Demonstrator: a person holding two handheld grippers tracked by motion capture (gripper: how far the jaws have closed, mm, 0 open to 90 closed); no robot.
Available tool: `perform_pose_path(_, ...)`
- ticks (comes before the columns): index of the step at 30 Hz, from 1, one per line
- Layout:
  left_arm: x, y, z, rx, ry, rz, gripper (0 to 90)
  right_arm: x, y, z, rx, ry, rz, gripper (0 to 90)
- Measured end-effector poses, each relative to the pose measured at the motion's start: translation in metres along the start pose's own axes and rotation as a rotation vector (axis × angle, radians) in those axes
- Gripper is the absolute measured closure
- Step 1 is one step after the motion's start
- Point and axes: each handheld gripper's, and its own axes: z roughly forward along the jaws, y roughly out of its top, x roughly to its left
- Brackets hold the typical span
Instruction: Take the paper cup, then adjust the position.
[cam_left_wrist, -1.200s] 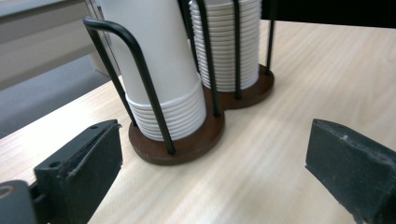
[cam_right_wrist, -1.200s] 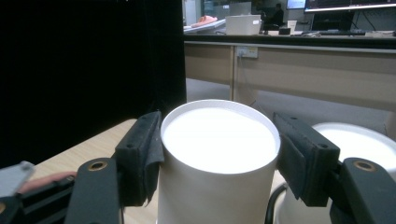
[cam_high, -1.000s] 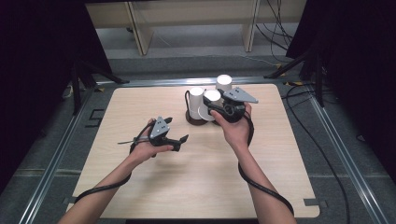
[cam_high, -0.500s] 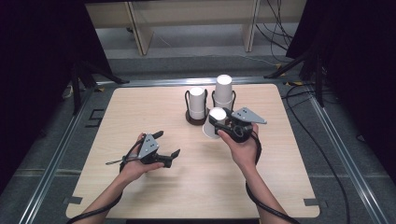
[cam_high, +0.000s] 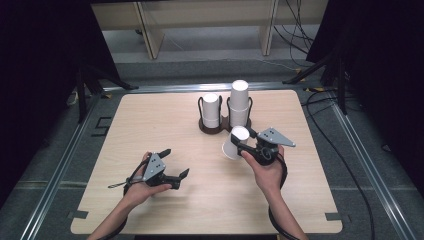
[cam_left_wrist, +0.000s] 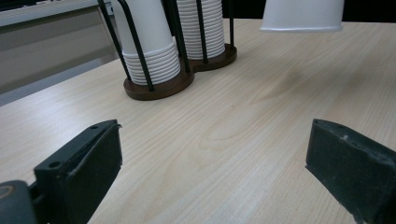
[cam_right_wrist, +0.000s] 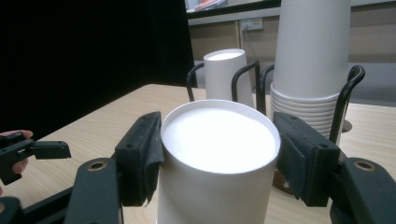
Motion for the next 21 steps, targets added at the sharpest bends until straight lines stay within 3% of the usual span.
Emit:
perform_pose_path(8, -0.002, -0.005, -0.003, -0.013, 0.003, -0.014, 3.0, 0.006, -0.005, -0.004, -0.019, 0.011, 0.02, 36.1)
perform_pose_path(9, -0.002, -0.005, -0.003, -0.013, 0.001, -0.019, 3.1, 0.008, -0.006, -0.005, -0.01, 0.023, 0.045, 36.1)
perform_pose_path(11, -0.004, -0.004, -0.005, 0.009, 0.001, -0.013, 3.1, 0.007, -0.008, -0.005, -0.006, 0.022, 0.046, 36.1)
perform_pose_path(15, -0.008, -0.002, -0.003, 0.002, -0.013, -0.004, 3.1, 0.005, -0.01, -0.002, 0.006, 0.055, 0.082, 36.1)
perform_pose_path(19, -0.01, 0.002, 0.002, -0.001, -0.025, -0.007, 3.1, 0.001, -0.011, -0.002, 0.013, 0.038, 0.095, 36.1)
perform_pose_path(21, -0.011, 0.003, 0.005, -0.002, -0.03, -0.013, 3.1, -0.002, -0.012, -0.003, 0.011, 0.045, 0.131, 36.1)
